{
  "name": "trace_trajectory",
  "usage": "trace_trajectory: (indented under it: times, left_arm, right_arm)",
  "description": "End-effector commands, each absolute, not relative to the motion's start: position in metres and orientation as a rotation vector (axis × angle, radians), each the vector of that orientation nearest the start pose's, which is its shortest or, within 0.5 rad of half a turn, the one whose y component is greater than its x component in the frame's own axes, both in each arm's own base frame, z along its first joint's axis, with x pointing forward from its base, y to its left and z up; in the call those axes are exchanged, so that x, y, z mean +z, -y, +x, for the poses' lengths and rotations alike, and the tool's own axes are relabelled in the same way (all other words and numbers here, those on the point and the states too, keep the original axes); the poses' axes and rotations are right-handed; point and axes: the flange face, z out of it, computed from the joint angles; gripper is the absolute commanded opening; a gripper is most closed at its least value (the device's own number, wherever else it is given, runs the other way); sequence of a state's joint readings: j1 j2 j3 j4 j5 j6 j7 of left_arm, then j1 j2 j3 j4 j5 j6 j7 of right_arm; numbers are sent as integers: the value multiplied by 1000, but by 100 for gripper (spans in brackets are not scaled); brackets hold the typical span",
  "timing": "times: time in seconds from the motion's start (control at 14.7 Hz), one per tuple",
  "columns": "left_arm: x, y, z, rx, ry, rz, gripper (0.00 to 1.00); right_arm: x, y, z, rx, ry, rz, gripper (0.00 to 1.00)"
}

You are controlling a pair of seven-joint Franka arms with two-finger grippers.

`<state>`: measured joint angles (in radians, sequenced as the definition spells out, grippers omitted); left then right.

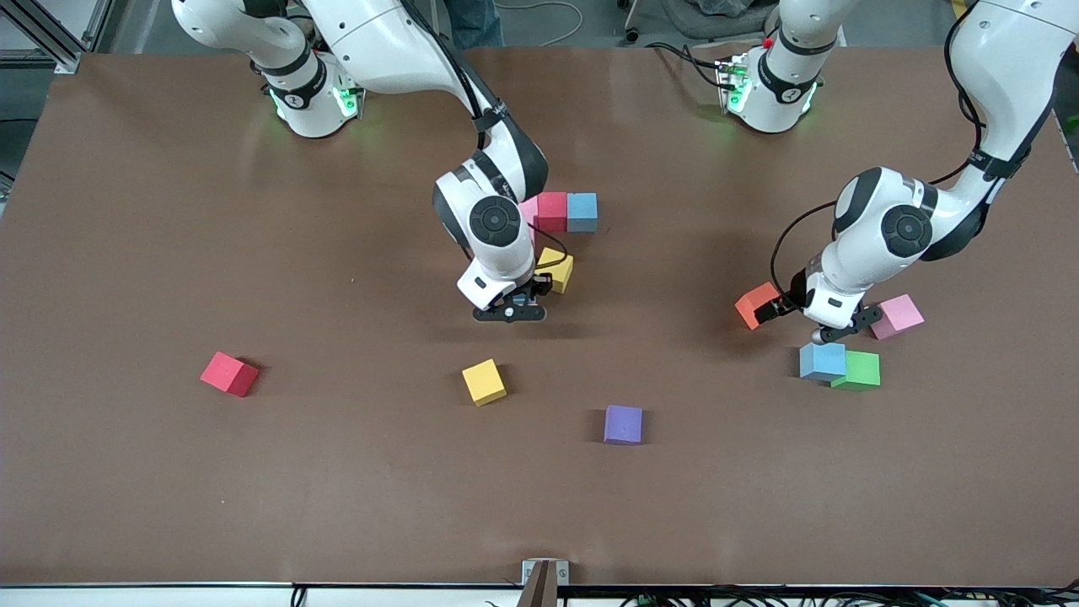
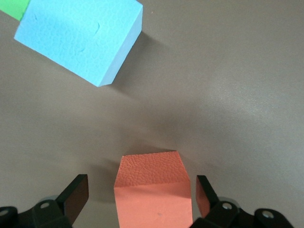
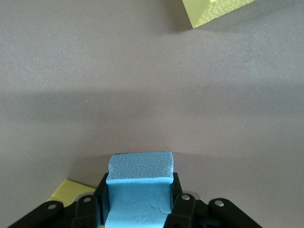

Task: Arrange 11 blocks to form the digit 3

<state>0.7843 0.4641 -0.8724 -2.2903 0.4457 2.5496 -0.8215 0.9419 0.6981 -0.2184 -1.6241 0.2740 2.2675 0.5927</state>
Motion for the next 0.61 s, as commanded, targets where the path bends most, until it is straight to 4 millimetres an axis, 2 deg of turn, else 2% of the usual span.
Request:
trace_trajectory:
  times: [0.0, 0.07, 0.14, 0.34, 0.41, 0.48, 0.55]
  left_arm:
    - [214, 72, 522, 54, 677, -3187, 97]
    - [212, 72, 522, 62, 678, -3190, 93]
    - [210, 73, 521, 68, 679, -3194, 83]
    - [207, 74, 520, 82, 680, -3197, 44]
    - [210, 74, 521, 74, 705, -3190, 31]
    - [213, 77, 523, 67, 761, -3177, 21]
    - [222, 88, 527, 49, 805, -3178, 19]
  right_arm:
    - [213, -472, 496, 118, 45, -3105, 6]
    - [214, -471, 498, 115, 48, -3104, 6]
    - [214, -471, 498, 110, 48, -3103, 6]
    - [212, -471, 497, 112, 49, -3104, 7]
    - [212, -471, 497, 114, 47, -3105, 10]
    - [212, -472, 496, 117, 37, -3106, 19]
    - [212, -471, 496, 120, 33, -3108, 32]
